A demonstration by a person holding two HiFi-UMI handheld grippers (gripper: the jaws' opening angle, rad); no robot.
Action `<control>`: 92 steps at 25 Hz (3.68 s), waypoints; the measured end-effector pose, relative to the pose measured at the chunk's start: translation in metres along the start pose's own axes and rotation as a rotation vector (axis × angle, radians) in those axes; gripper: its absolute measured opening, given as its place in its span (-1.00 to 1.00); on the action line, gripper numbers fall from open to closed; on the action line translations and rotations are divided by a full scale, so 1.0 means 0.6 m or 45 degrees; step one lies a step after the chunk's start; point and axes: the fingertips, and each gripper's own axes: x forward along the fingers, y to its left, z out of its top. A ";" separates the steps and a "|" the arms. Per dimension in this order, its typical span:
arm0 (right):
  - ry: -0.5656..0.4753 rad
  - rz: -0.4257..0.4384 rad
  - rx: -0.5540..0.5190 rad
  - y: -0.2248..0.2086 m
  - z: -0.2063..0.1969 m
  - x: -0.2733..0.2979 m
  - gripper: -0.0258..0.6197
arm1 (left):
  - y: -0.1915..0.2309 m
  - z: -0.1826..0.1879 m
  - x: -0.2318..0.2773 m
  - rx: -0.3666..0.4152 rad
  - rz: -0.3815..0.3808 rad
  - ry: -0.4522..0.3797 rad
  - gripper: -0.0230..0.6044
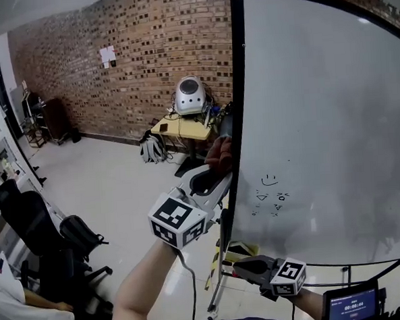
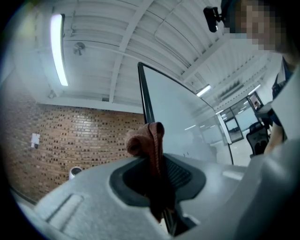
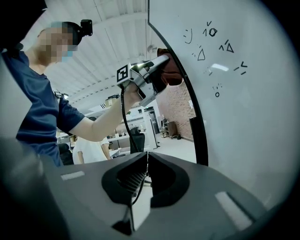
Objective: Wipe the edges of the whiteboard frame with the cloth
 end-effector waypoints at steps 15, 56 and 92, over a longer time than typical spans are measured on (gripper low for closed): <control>-0.149 -0.117 -0.171 -0.034 0.164 0.006 -0.88 | 0.037 0.135 0.032 0.032 -0.020 -0.160 -0.68; -0.320 -0.101 -0.300 -0.003 0.293 0.027 -0.88 | 0.089 0.489 0.115 0.369 -0.041 -0.207 -0.68; -0.238 -0.258 -0.241 -0.013 0.206 -0.120 -0.88 | 0.000 0.559 0.199 1.675 -0.103 0.607 -0.70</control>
